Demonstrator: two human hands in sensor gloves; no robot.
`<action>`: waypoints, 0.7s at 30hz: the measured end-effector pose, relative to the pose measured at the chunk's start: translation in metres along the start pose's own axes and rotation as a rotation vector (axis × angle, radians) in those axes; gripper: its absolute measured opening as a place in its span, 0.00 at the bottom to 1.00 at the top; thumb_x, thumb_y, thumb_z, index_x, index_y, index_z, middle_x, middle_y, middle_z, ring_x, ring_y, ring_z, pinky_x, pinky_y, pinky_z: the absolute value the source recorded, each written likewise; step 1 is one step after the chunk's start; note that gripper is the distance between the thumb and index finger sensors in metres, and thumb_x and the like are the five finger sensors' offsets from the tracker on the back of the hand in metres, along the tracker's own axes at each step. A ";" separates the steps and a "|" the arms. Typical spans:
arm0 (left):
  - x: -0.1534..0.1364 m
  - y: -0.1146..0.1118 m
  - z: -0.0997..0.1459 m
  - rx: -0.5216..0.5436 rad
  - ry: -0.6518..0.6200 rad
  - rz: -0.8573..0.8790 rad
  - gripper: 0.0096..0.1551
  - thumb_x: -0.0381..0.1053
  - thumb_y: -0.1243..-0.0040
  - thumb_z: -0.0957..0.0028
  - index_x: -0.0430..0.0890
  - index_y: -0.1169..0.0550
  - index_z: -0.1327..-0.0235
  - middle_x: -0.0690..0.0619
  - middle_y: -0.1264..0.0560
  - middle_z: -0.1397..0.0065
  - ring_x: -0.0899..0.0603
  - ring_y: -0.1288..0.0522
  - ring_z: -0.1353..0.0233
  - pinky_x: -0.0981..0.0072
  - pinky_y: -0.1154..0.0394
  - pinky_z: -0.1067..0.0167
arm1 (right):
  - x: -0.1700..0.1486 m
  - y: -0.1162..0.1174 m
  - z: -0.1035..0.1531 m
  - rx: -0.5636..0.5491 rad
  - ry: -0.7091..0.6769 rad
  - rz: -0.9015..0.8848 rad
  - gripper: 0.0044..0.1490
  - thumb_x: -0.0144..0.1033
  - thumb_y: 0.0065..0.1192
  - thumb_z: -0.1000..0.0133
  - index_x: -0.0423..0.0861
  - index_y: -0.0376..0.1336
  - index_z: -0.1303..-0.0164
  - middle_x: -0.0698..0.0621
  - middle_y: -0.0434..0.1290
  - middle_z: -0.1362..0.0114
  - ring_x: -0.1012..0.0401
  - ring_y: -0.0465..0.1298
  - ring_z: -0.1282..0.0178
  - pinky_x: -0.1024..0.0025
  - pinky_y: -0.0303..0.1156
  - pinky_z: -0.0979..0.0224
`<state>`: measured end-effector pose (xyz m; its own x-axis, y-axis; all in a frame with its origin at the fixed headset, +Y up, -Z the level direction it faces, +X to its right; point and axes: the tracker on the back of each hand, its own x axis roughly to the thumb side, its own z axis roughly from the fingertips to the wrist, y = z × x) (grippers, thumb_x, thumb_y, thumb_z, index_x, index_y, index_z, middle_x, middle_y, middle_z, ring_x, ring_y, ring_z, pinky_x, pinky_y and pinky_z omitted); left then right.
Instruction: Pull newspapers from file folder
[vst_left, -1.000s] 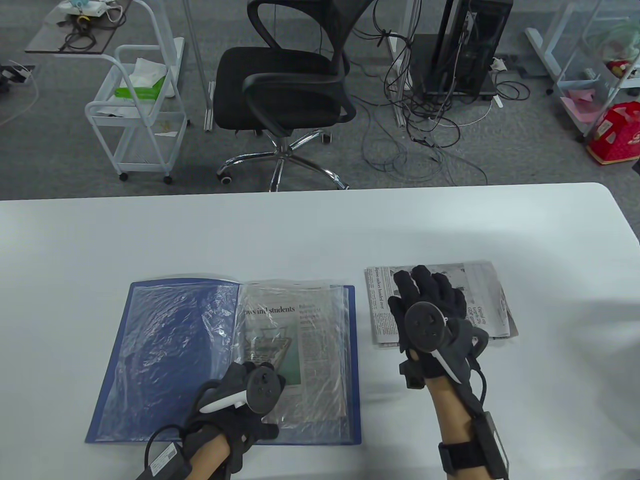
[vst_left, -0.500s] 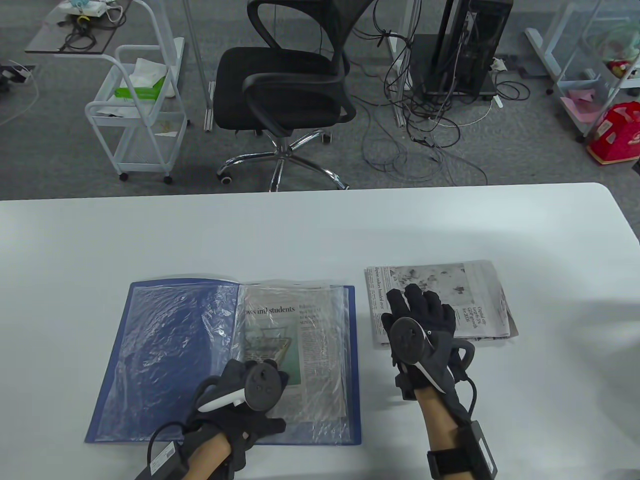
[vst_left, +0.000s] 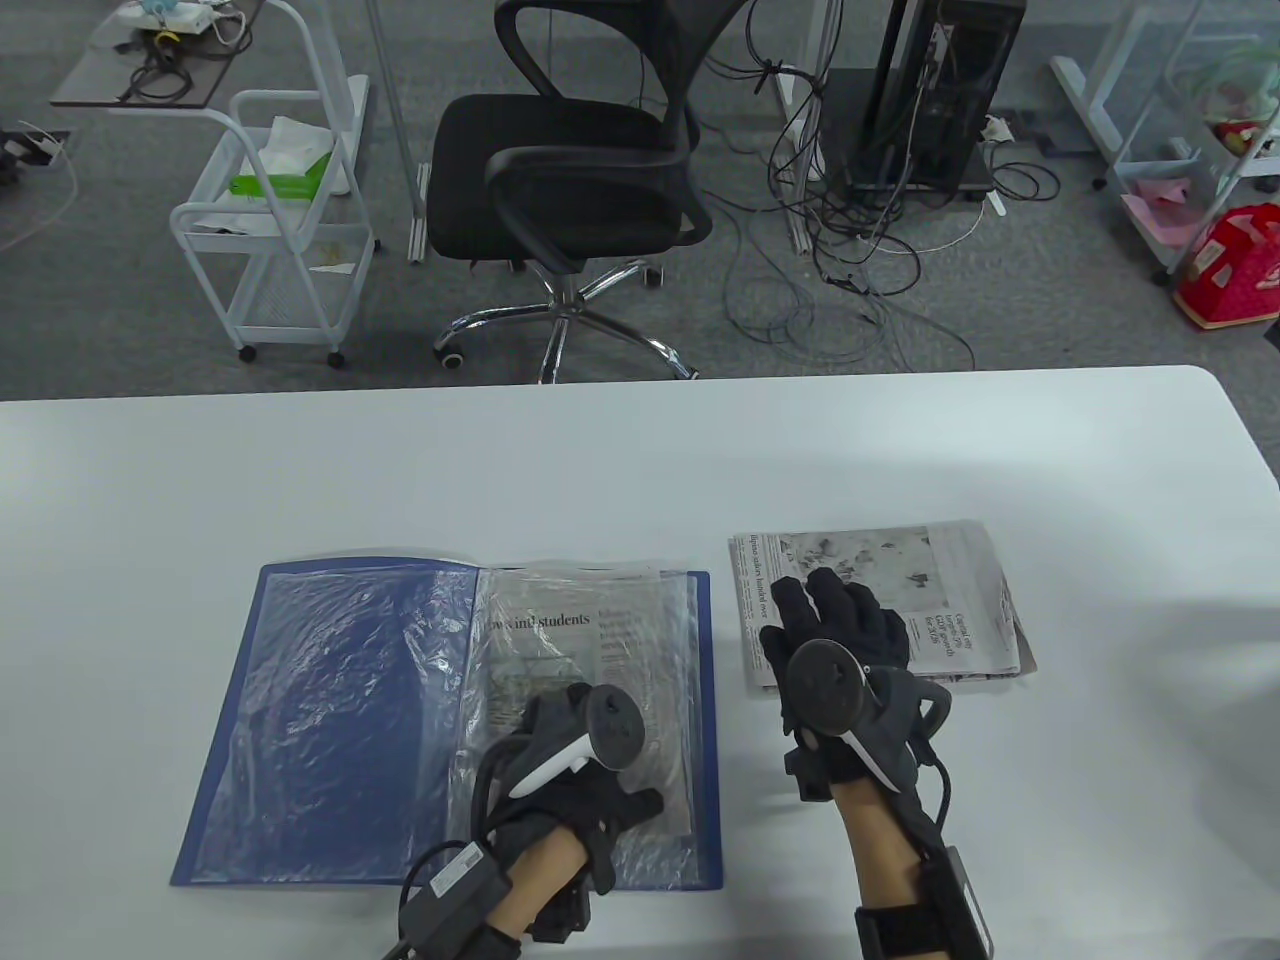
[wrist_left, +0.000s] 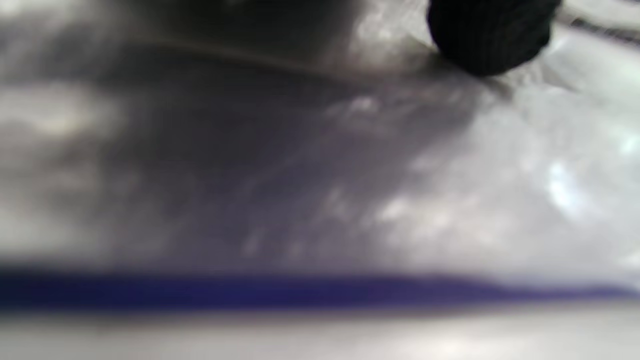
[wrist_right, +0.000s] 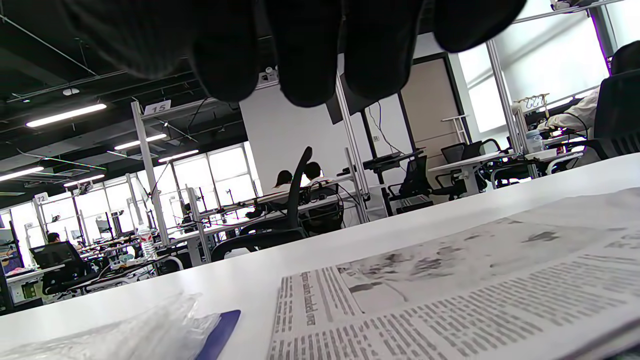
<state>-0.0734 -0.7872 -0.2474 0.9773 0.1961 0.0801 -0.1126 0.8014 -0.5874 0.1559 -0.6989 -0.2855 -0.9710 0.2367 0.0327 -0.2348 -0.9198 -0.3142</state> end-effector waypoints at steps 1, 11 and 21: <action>0.001 0.002 0.000 0.055 -0.010 -0.009 0.52 0.65 0.49 0.49 0.46 0.56 0.22 0.43 0.65 0.19 0.24 0.63 0.23 0.29 0.54 0.33 | 0.000 0.000 0.000 0.003 0.000 -0.001 0.35 0.55 0.58 0.53 0.61 0.64 0.33 0.49 0.68 0.21 0.43 0.69 0.22 0.35 0.61 0.26; -0.044 0.053 0.040 0.364 -0.054 0.301 0.35 0.52 0.43 0.46 0.45 0.28 0.24 0.40 0.36 0.18 0.27 0.33 0.23 0.34 0.31 0.35 | -0.003 -0.002 -0.001 0.012 0.013 -0.012 0.35 0.55 0.58 0.53 0.61 0.64 0.33 0.49 0.68 0.21 0.43 0.70 0.22 0.35 0.61 0.26; -0.127 0.069 0.082 0.506 -0.084 0.714 0.35 0.52 0.43 0.46 0.42 0.27 0.24 0.37 0.34 0.18 0.26 0.31 0.23 0.34 0.31 0.35 | -0.006 -0.002 0.000 0.010 0.026 -0.021 0.35 0.55 0.58 0.53 0.61 0.64 0.33 0.49 0.68 0.22 0.43 0.70 0.23 0.35 0.62 0.27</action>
<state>-0.2205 -0.7104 -0.2326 0.6287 0.7713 -0.0990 -0.7776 0.6217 -0.0942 0.1618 -0.6981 -0.2853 -0.9645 0.2636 0.0145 -0.2554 -0.9176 -0.3046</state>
